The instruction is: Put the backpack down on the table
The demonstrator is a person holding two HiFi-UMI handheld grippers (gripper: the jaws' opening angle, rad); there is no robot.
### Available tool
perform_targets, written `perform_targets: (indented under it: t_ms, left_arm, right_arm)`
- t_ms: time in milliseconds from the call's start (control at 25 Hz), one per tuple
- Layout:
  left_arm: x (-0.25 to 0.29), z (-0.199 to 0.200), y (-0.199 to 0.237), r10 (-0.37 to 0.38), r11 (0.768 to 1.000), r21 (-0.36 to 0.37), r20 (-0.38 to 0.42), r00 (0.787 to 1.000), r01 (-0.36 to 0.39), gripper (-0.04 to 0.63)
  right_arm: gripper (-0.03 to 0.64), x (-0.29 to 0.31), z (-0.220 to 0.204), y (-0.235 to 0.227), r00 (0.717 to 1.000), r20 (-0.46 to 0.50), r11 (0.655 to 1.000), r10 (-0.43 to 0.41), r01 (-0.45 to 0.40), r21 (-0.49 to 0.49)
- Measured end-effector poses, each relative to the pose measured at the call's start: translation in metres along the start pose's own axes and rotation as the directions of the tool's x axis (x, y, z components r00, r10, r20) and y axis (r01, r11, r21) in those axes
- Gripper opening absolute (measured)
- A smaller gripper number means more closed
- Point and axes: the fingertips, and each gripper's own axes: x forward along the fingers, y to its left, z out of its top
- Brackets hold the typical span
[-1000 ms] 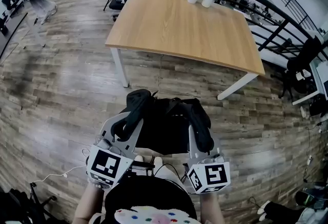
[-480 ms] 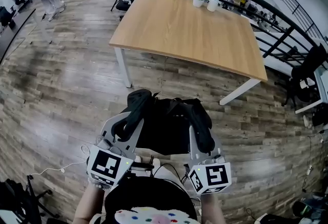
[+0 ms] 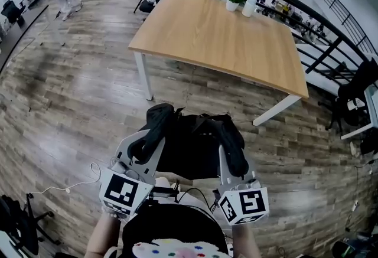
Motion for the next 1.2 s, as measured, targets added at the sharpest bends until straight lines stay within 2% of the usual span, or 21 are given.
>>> perform_targets:
  t_ms: [320,720,1200]
  left_arm:
    - [-0.002,0.002,-0.008,0.007,1.000,0.012,0.019,1.000,-0.007,0.063]
    - [0.031,0.004,-0.006,-0.036,0.999,0.023,0.029,0.999,0.036,0.063]
    - [0.100,0.011,0.040,-0.060,0.998,0.034,0.019,0.998,0.059,0.063]
  right_arm:
    - [0.058,-0.007,0.002,-0.005,1.000,0.023,1.000,-0.009,0.009,-0.004]
    - [0.058,0.005,0.002,-0.027,0.998,0.027,0.998,-0.059,0.059,-0.005]
    - [0.058,0.078,0.009,-0.059,0.996,0.019,0.996,-0.086,0.086,0.011]
